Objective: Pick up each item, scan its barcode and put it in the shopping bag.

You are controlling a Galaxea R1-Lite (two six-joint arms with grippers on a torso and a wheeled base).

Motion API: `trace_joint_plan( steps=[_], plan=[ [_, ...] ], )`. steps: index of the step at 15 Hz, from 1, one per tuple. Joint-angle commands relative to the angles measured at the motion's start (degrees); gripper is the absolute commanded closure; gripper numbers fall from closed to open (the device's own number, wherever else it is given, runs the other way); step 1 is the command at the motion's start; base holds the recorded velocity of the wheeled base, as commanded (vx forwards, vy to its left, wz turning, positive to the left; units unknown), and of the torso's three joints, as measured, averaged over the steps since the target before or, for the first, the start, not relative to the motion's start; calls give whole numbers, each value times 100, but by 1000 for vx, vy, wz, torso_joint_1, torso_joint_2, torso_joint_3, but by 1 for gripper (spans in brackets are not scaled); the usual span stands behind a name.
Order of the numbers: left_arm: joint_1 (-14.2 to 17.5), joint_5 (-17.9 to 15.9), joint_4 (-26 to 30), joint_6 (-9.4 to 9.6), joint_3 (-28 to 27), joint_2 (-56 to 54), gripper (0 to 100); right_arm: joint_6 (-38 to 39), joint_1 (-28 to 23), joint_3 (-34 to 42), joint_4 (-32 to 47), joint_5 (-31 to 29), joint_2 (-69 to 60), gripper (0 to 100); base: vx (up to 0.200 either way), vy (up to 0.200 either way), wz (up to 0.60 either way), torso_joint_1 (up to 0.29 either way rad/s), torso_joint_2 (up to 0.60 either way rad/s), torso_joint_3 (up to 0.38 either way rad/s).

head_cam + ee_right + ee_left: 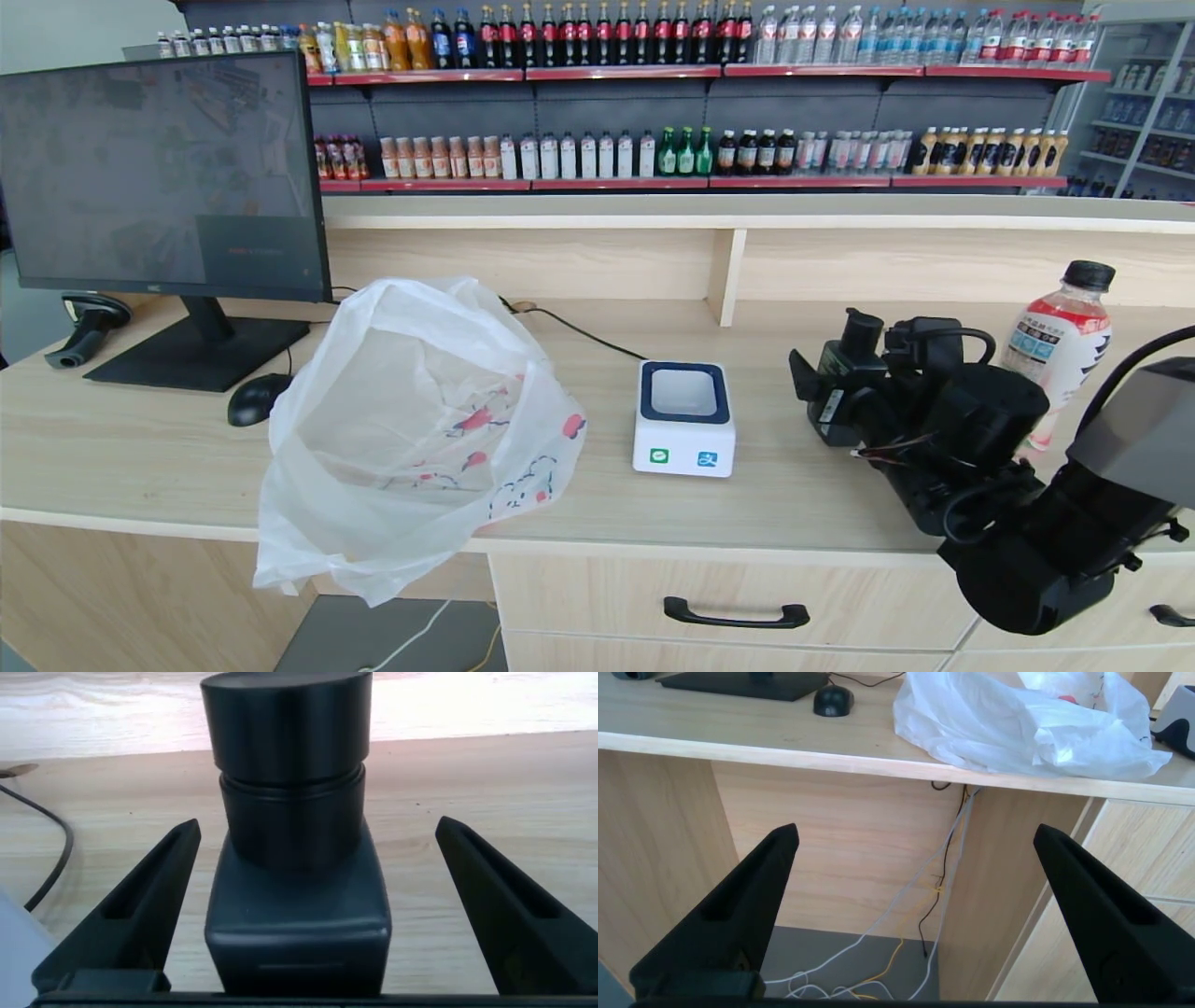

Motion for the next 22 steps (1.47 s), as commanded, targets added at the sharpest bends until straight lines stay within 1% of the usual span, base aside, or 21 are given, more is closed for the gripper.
trace_joint_plan(
  steps=[1, 7, 8, 13, 22],
  plan=[
    [0, 0, -1, -1, 0, -2, 0, 6, 9, -13, -6, 1, 36, 0, 0, 0, 0, 0, 0, 0],
    [0, 0, -1, -1, 0, -2, 0, 24, 9, 145, -6, 1, 10, 0, 0, 0, 0, 0, 0, 0],
    [0, 0, -1, -1, 0, -2, 0, 50, 9, 154, -6, 1, 1, 100, 0, 0, 0, 0, 0, 0],
    [0, 0, -1, -1, 0, -2, 0, 103, 9, 171, -6, 1, -78, 100, 0, 0, 0, 0, 0, 0],
    [0, 0, -1, -1, 0, -2, 0, 120, 18, 321, -6, 1, -632, 100, 0, 0, 0, 0, 0, 0]
  ],
)
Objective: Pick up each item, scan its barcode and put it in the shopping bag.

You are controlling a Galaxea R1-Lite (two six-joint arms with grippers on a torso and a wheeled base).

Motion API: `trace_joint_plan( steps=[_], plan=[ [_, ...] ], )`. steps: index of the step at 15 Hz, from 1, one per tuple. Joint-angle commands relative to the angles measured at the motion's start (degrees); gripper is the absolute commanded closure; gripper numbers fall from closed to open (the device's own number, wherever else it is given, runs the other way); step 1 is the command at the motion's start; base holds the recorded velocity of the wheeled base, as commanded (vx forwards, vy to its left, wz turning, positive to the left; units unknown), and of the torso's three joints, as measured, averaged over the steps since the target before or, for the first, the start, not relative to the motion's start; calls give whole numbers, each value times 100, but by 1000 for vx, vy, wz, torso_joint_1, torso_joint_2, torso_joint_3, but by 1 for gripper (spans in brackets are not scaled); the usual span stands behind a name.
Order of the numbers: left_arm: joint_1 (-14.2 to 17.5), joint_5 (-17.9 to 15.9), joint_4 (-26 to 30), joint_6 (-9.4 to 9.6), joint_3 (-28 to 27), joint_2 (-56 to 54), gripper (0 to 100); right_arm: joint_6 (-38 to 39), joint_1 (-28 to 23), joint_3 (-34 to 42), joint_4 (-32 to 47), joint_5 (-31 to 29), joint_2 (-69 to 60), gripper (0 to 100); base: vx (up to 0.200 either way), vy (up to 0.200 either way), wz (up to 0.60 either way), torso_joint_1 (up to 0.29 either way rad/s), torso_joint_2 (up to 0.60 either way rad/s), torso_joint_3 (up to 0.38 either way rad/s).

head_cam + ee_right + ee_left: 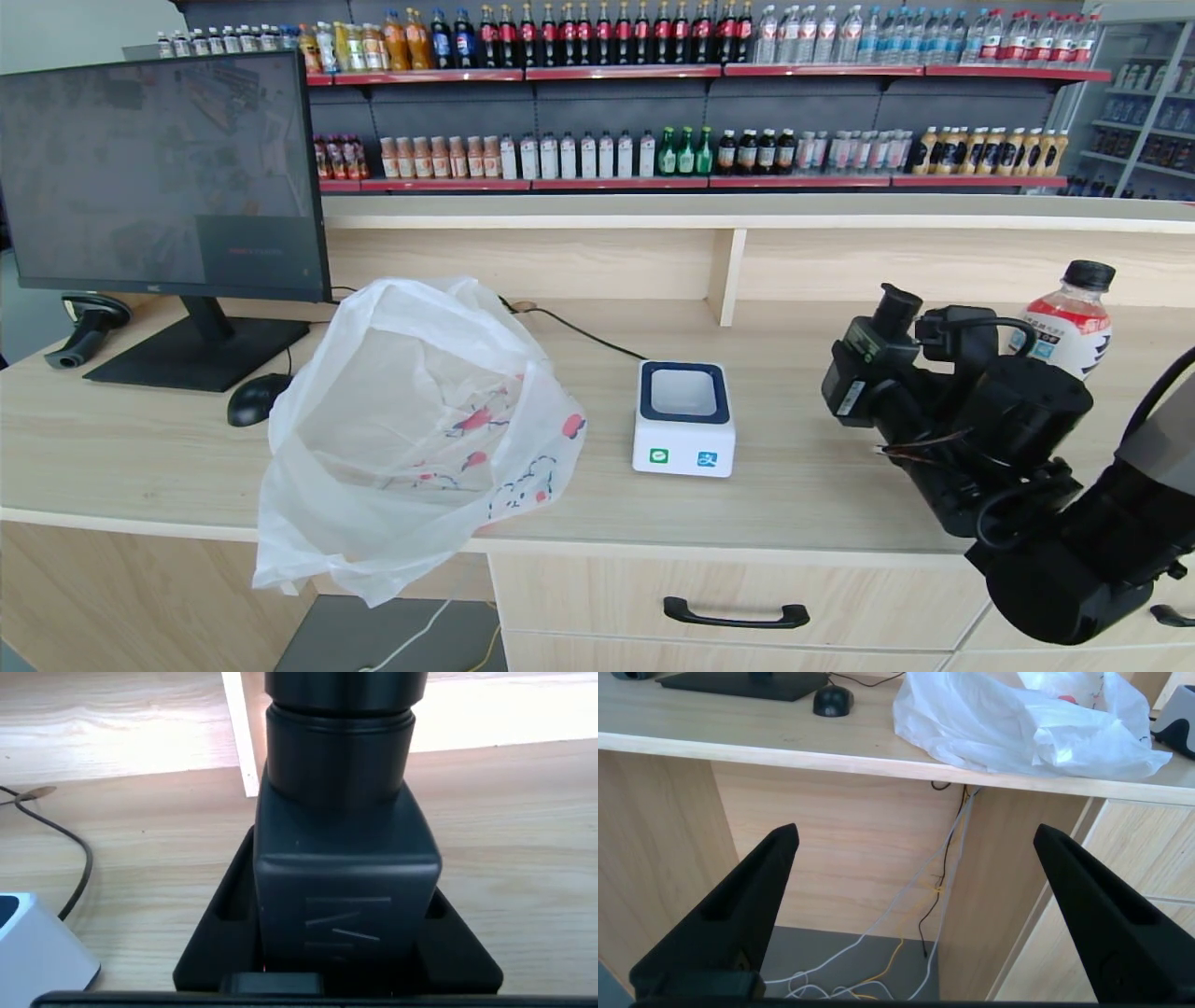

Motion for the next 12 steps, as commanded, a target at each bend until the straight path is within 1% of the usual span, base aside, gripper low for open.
trace_joint_plan(
  steps=[1, 4, 9, 12],
  plan=[
    [0, 0, -1, 1, 0, -2, 0, -7, 25, 110, -8, 1, -271, 100, 0, 0, 0, 0, 0, 0],
    [0, 0, -1, 1, 0, -2, 0, 2, 95, 339, -8, 1, -772, 100, 0, 0, 0, 0, 0, 0],
    [0, 0, -1, 1, 0, -2, 0, 2, 499, 734, -8, 10, -1440, 100, 0, 0, 0, 0, 0, 0],
    [0, 0, -1, 1, 0, -2, 0, 2, 1018, 937, -8, 10, -1686, 100, 0, 0, 0, 0, 0, 0]
  ],
)
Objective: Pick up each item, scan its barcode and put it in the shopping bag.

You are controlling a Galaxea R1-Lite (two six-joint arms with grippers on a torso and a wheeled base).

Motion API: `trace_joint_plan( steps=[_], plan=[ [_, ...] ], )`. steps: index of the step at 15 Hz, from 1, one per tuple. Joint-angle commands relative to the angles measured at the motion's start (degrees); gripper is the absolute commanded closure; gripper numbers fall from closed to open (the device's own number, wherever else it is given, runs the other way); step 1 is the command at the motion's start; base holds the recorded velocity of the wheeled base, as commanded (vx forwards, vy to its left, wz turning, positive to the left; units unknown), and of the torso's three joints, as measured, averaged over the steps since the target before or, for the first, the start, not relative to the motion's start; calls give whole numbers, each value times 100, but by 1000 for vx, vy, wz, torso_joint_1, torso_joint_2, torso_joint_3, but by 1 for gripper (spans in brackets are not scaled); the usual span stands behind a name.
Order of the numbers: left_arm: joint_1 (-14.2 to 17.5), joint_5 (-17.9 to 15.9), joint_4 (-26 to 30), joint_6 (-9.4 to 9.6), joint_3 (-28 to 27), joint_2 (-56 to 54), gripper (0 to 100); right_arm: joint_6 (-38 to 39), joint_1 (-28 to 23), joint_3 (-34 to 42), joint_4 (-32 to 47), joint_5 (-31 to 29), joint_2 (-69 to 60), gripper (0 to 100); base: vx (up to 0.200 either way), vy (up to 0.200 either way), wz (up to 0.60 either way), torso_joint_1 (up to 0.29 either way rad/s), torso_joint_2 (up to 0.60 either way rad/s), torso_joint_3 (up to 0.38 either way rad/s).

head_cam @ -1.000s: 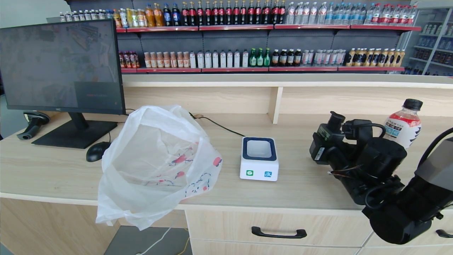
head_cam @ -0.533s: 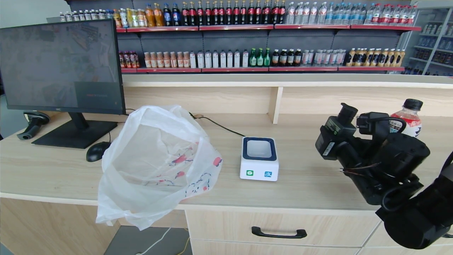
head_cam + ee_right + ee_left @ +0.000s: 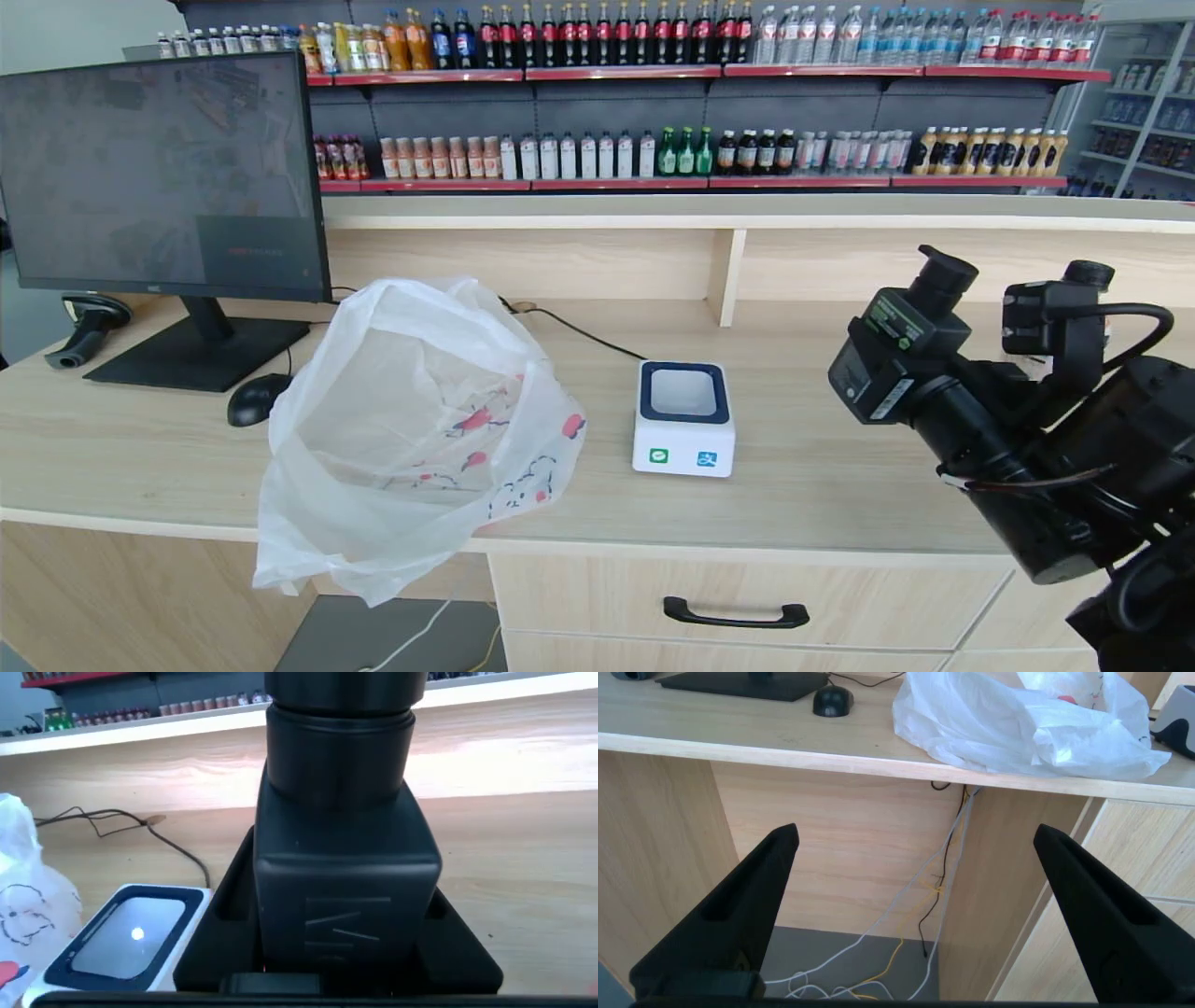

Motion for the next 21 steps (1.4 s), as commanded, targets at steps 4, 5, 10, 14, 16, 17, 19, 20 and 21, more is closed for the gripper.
trace_joint_plan(
  steps=[4, 5, 10, 14, 16, 17, 19, 20, 21],
  plan=[
    [0, 0, -1, -1, 0, -2, 0, -68, 1144, 348, -8, 7, -452, 100, 0, 0, 0, 0, 0, 0],
    [0, 0, -1, -1, 0, -2, 0, -68, 1417, 375, -8, 7, -514, 100, 0, 0, 0, 0, 0, 0],
    [0, 0, -1, -1, 0, -2, 0, 521, 2199, 665, -8, 43, -742, 100, 0, 0, 0, 0, 0, 0],
    [0, 0, -1, -1, 0, -2, 0, 846, 2647, 577, -8, 816, -698, 100, 0, 0, 0, 0, 0, 0],
    [0, 0, -1, -1, 0, -2, 0, 1065, 2647, 559, -8, 1537, -707, 100, 0, 0, 0, 0, 0, 0],
    [0, 0, -1, -1, 0, -2, 0, 1294, 2647, 551, -8, 1844, -734, 100, 0, 0, 0, 0, 0, 0],
    [0, 0, -1, -1, 0, -2, 0, 1619, 2647, 384, -8, 2293, -760, 100, 0, 0, 0, 0, 0, 0],
    [0, 0, -1, -1, 0, -2, 0, 1821, 2647, 287, -8, 2407, -751, 100, 0, 0, 0, 0, 0, 0],
    [0, 0, -1, -1, 0, -2, 0, 2076, 2656, 129, -8, 2459, -734, 100, 0, 0, 0, 0, 0, 0]
  ],
)
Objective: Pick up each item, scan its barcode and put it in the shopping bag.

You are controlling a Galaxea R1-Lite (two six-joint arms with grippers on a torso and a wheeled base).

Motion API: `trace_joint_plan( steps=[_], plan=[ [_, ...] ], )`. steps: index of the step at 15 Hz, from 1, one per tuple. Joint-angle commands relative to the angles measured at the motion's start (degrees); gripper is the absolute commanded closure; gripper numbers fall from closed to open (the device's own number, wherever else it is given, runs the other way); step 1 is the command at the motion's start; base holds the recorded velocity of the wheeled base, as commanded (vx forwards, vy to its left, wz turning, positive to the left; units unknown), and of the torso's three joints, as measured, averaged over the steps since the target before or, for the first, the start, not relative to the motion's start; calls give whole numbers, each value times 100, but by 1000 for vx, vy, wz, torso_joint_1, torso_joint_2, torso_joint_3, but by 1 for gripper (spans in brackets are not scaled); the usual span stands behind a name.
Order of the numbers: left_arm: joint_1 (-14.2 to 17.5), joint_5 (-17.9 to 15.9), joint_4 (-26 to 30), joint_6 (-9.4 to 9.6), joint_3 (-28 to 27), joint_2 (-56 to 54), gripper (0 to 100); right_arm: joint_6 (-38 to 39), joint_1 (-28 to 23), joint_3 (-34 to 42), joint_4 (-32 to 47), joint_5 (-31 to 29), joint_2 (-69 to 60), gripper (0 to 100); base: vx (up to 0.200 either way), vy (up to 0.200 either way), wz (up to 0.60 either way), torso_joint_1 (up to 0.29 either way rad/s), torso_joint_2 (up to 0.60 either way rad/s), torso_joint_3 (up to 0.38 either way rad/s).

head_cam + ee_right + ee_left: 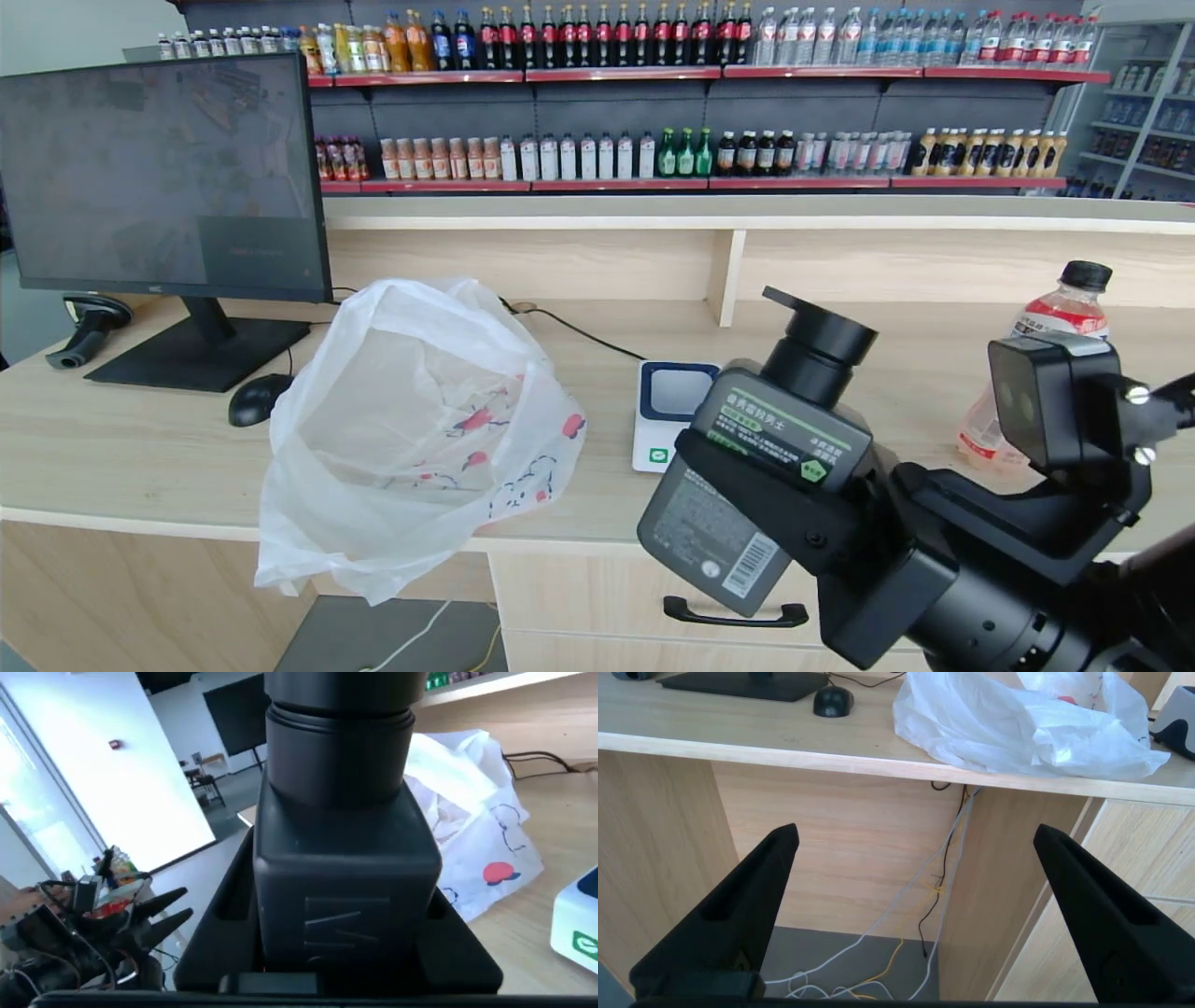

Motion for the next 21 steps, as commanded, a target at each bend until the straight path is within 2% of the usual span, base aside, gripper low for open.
trace_joint_plan(
  steps=[1, 7, 9, 21],
  plan=[
    [0, 0, -4, -1, 0, -2, 0, 270, 10, -331, -8, 35, 29, 100, 0, 0, 0, 0, 0, 0],
    [0, 0, -4, -1, 0, -2, 0, 1254, 18, -1017, -8, 35, 29, 100, 0, 0, 0, 0, 0, 0],
    [0, 0, -4, -1, 0, -2, 0, 1342, 273, -1315, -8, 61, 2, 100, 0, 0, 0, 0, 0, 0],
    [0, 0, -4, -1, 0, -2, 0, 1351, 396, -1228, -8, 61, 46, 100, 0, 0, 0, 0, 0, 0]
  ],
)
